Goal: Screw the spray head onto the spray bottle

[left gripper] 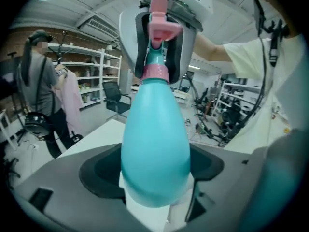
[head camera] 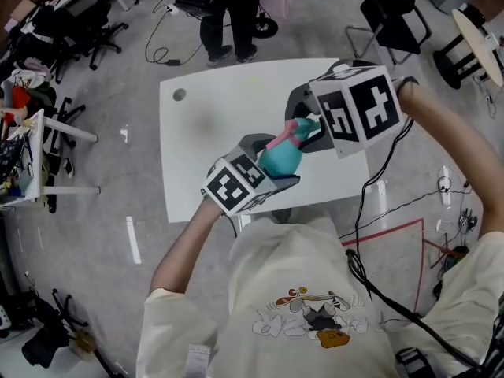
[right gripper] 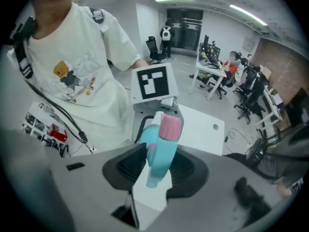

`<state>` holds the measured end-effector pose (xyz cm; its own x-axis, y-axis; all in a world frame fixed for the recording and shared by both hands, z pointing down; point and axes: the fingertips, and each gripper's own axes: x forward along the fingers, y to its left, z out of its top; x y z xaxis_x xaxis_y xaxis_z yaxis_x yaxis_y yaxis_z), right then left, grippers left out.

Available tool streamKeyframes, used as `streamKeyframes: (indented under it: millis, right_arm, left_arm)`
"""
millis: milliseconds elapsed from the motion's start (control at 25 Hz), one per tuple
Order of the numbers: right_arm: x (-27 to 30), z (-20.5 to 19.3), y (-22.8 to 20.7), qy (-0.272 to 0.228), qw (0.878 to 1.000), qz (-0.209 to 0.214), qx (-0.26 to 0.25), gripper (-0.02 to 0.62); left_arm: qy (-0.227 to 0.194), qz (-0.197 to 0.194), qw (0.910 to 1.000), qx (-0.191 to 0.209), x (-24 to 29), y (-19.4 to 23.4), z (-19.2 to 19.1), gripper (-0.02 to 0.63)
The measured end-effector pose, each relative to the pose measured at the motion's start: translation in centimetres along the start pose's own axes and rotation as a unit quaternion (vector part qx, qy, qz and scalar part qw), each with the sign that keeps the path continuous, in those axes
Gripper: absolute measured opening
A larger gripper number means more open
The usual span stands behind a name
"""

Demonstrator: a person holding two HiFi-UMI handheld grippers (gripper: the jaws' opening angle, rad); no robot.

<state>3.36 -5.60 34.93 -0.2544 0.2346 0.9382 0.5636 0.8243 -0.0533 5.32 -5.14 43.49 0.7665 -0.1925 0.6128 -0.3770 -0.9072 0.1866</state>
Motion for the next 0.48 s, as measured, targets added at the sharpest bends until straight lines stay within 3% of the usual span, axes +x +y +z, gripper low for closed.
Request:
streamKeyframes:
  millis: [240, 480]
  right_arm:
    - [0.3, -0.7, -1.9, 0.003, 0.996, -0.049, 0.073, 0.129]
    - [-0.1, 0.4, -2.9, -0.023, 0.983, -0.061, 0.170, 0.129]
  left_arm:
    - [0.001, 0.114, 0.9934, 0.002, -0.4, 2.9, -0.3, 0.405]
    - [-0.010, 0.219, 0.9754, 0.018, -1.0, 4.5, 0.2, 0.405]
